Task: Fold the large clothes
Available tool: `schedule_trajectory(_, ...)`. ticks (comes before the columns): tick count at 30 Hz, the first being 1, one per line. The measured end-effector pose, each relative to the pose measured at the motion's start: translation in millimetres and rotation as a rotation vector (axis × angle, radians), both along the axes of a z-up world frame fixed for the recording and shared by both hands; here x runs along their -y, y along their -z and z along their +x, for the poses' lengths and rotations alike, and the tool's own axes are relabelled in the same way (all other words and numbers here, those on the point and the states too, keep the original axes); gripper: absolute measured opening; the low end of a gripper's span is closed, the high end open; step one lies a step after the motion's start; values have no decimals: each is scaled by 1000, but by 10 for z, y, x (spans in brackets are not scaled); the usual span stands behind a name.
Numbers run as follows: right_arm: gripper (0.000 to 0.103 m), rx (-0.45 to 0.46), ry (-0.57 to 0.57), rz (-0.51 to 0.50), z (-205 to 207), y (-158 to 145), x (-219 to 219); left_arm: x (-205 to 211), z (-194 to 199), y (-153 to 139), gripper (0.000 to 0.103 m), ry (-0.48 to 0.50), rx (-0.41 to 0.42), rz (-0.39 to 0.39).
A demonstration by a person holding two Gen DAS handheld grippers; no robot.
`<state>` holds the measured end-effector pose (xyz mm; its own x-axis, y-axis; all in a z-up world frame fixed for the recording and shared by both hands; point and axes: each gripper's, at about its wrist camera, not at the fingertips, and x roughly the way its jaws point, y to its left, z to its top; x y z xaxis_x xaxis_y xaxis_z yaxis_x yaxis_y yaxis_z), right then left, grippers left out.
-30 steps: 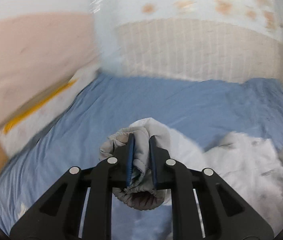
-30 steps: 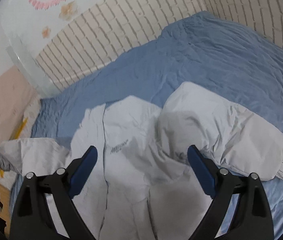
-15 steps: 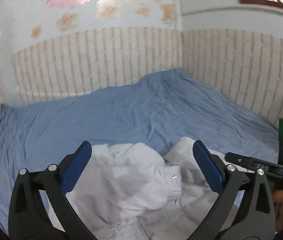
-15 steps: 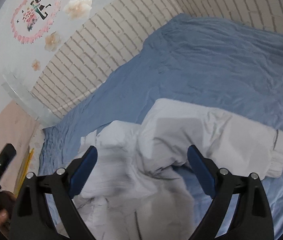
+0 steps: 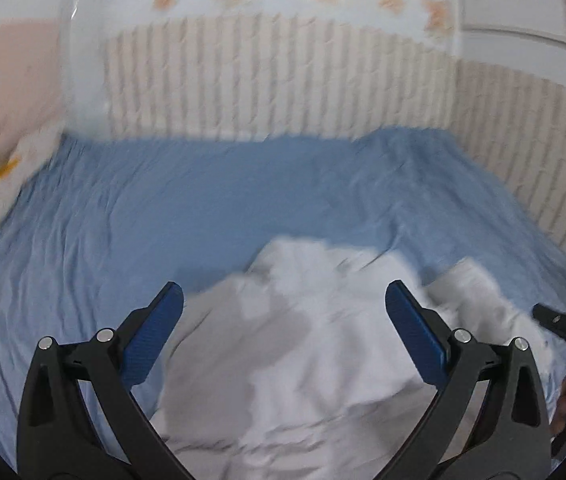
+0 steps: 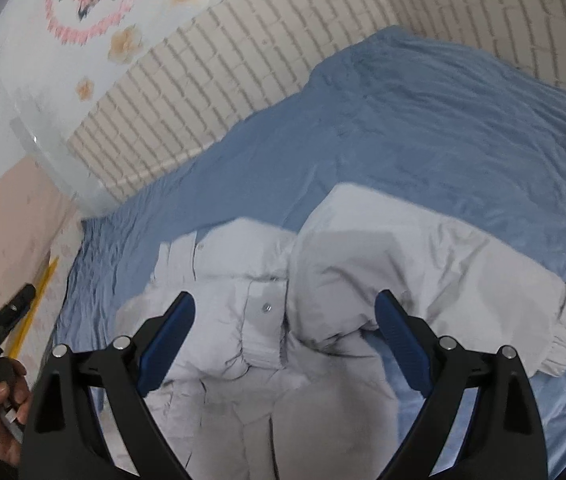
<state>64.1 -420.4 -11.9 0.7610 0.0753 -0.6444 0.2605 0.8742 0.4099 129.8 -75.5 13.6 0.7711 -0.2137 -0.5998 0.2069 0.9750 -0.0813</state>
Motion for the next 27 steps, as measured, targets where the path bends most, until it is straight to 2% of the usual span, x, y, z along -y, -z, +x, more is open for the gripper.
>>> schedule_trajectory(3, 92, -48, -80, -40, 187, 159, -238, -470, 149, 366, 100, -102, -94, -13)
schedule_trajectory(6, 91, -90, -137, -141, 329, 286, -491, -1027, 297, 831, 100, -230, -188, -1)
schedule_trajectory(8, 91, -103, -139, -160, 371, 313, -551, -1400, 377, 1075, 100, -283, -253, -40)
schedule_trajectory(9, 91, -104, -143, -160, 387, 312, -567, -1601, 423, 1218, 100, -301, -296, -93)
schedule_trajectory(11, 92, -100, -148, -175, 408, 285, -600, -1846, 513, 1421, 100, -284, -370, -206)
schedule_trajectory(12, 92, -100, -150, -195, 418, 268, -619, -1934, 570, 1504, 100, -229, -391, -300)
schedule_trajectory(14, 92, -103, -147, -236, 423, 248, -634, -1891, 647, 1577, 100, -148, -392, -348)
schedule_trajectory(16, 92, -115, -146, -267, 431, 261, -637, -1666, 779, 1627, 100, -42, -420, -329)
schedule_trajectory(18, 92, -128, -149, -276, 450, 290, -634, -1392, 926, 1762, 100, 23, -461, -254)
schedule_trajectory(19, 92, -135, -149, -282, 460, 311, -629, -1240, 1008, 1845, 100, 31, -477, -195)
schedule_trajectory(22, 92, -139, -144, -289, 470, 327, -623, -959, 1209, 2038, 100, 16, -537, -100)
schedule_trajectory(24, 92, -136, -138, -269, 479, 337, -574, -830, 1236, 2085, 99, -4, -514, -59)
schedule_trajectory(25, 92, -137, -136, -266, 488, 354, -557, -733, 1218, 2068, 81, 17, -485, -22)
schedule_trajectory(26, 92, -139, -135, -269, 505, 370, -562, -621, 1191, 2033, 56, 53, -461, 7)
schedule_trajectory(27, 92, -141, -137, -276, 519, 392, -569, -557, 1166, 1985, 50, 48, -442, 45)
